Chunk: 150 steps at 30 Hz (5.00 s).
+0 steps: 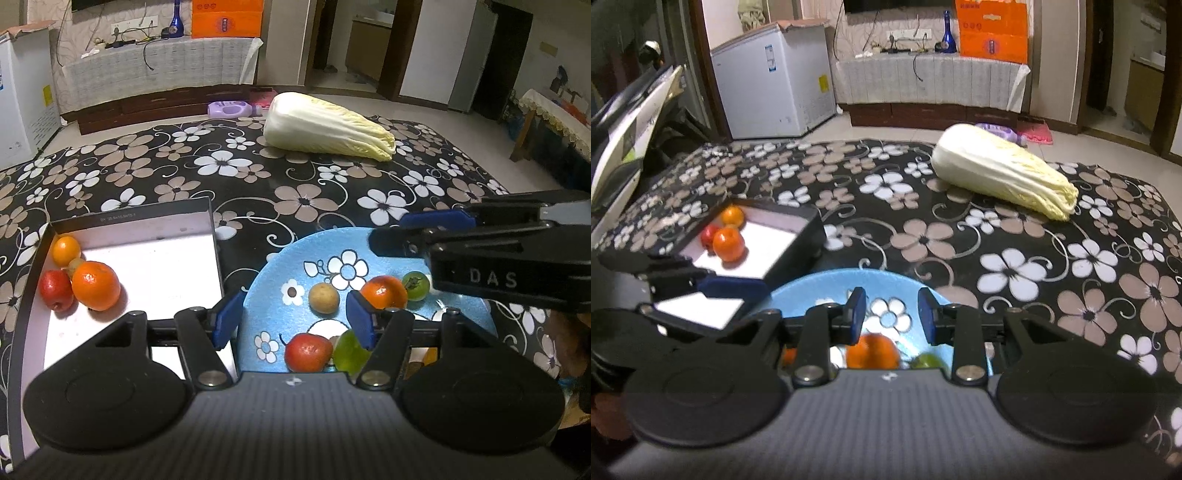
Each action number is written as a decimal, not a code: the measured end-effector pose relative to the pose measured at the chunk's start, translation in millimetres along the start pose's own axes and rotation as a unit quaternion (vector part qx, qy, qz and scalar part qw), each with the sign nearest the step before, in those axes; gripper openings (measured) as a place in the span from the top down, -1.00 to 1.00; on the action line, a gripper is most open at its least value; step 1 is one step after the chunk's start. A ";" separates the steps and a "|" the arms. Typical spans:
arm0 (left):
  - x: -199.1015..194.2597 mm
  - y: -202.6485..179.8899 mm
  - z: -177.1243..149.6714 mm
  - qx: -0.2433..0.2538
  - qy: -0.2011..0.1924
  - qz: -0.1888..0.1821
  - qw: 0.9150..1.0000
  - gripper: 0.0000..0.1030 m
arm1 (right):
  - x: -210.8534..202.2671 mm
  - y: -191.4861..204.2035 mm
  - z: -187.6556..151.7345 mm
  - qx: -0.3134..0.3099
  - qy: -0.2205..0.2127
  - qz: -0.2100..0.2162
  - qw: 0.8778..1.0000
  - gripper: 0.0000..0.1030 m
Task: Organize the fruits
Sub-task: 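Move the right tool back to the tray and grasp the orange mandarin, then lift the mandarin with the right tool while the left tool grasps another red tomato, then carry both fruits over the blue plate and open the left and right tools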
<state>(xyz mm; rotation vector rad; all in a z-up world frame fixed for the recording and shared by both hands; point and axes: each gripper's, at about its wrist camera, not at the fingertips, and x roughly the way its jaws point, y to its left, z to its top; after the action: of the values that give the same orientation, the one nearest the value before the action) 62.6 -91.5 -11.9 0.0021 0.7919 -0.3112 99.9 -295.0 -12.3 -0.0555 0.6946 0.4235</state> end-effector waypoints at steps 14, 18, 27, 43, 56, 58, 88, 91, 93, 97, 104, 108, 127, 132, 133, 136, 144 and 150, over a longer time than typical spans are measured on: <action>-22.3 39.0 -0.7 -0.033 -0.019 0.038 0.999 -0.38 | 9.0 39.6 18.9 -0.004 -0.043 0.043 0.998 0.34; -30.3 63.4 -5.5 -0.051 -0.014 0.058 0.997 -0.38 | 16.9 58.0 23.6 -0.012 -0.046 0.061 0.997 0.34; -47.6 115.2 -25.3 -0.065 0.001 0.087 0.994 -0.38 | 48.9 114.3 31.5 -0.058 -0.028 0.116 0.991 0.34; -46.5 132.0 -39.1 -0.056 0.017 0.080 0.995 -0.39 | 120.3 170.8 30.4 -0.138 0.035 0.088 0.986 0.06; -30.3 135.3 -17.5 -0.058 -0.014 0.096 0.994 -0.39 | 86.9 132.9 52.5 -0.048 -0.014 0.086 0.995 0.18; -32.6 140.8 -9.7 -0.065 -0.032 0.093 0.993 -0.40 | 74.5 120.3 55.3 -0.020 -0.032 0.094 0.995 0.18; 9.2 115.5 -9.6 0.019 0.005 0.047 0.999 -0.64 | 61.9 97.0 53.1 0.010 -0.036 0.105 0.994 0.18; 19.8 112.9 -8.4 0.010 0.014 0.047 0.999 -0.57 | 60.5 95.2 53.4 0.012 -0.039 0.100 0.994 0.18; 25.7 115.4 -7.6 -0.002 0.020 0.045 0.999 -0.45 | 58.9 91.8 52.8 0.013 -0.040 0.097 0.994 0.18; 29.1 113.6 -5.1 -0.017 0.015 0.041 0.999 -0.36 | 52.5 83.7 52.6 0.019 -0.045 0.093 0.995 0.18; 38.2 91.7 4.1 -0.006 0.007 0.030 1.000 -0.21 | 43.6 73.1 50.0 0.021 -0.049 0.086 0.995 0.18; 43.3 88.1 6.4 -0.009 0.006 0.039 0.999 0.00 | 41.1 67.3 46.7 0.019 -0.044 0.082 0.995 0.18; 24.7 87.7 13.1 -0.017 0.002 0.076 0.997 0.25 | 22.2 52.5 37.6 0.011 -0.040 0.079 0.996 0.18; 13.0 85.1 17.0 -0.017 -0.007 0.075 0.997 0.25 | 15.6 52.3 34.8 0.002 -0.039 0.080 0.996 0.18; 11.6 83.6 17.7 -0.016 -0.007 0.076 0.997 0.25 | 14.2 51.7 34.0 0.001 -0.039 0.079 0.996 0.18; 7.0 79.4 19.4 -0.013 -0.012 0.074 0.997 0.25 | 10.3 48.6 31.9 -0.001 -0.038 0.077 0.996 0.18; -3.8 56.3 27.3 -0.004 -0.030 0.049 0.998 0.25 | 0.1 33.8 25.9 0.001 -0.037 0.065 0.997 0.18; -8.7 29.9 29.0 0.004 -0.038 0.012 0.999 0.25 | -4.1 16.0 17.4 0.003 -0.025 0.047 0.999 0.18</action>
<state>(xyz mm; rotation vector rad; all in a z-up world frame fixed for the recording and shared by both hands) 85.4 -64.0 11.3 0.0081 0.7139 -0.2901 101.4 -278.6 5.0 -0.0056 0.6515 0.5119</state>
